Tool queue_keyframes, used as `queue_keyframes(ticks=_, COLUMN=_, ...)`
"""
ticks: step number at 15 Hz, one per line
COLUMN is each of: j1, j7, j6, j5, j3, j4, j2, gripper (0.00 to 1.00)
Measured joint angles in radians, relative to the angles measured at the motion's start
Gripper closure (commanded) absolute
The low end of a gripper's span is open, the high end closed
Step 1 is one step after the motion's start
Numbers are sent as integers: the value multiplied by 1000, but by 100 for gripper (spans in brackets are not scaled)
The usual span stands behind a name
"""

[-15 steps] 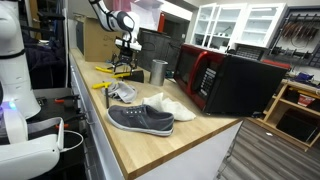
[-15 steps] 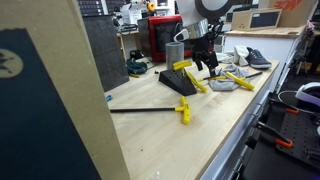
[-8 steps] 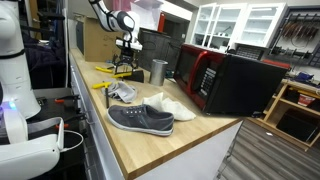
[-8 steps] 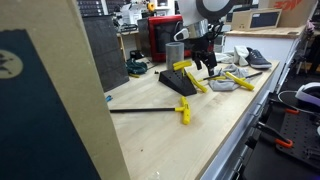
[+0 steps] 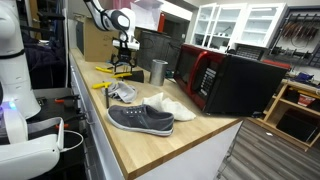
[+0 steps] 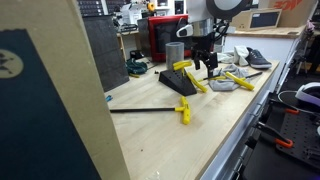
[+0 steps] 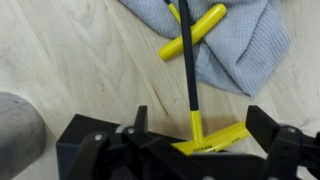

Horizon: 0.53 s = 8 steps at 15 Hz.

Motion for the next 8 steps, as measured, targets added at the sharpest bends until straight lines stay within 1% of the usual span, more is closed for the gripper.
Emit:
queue_keyframes(ticks=5, j1=0, j7=4, j6=3, j5=3, j3=5, j4=-19, j2=-19, gripper=0)
queue_keyframes(ticks=8, j1=4, j7=40, j6=79, j5=-72, j3=6, j4=-16, j2=-7, gripper=0)
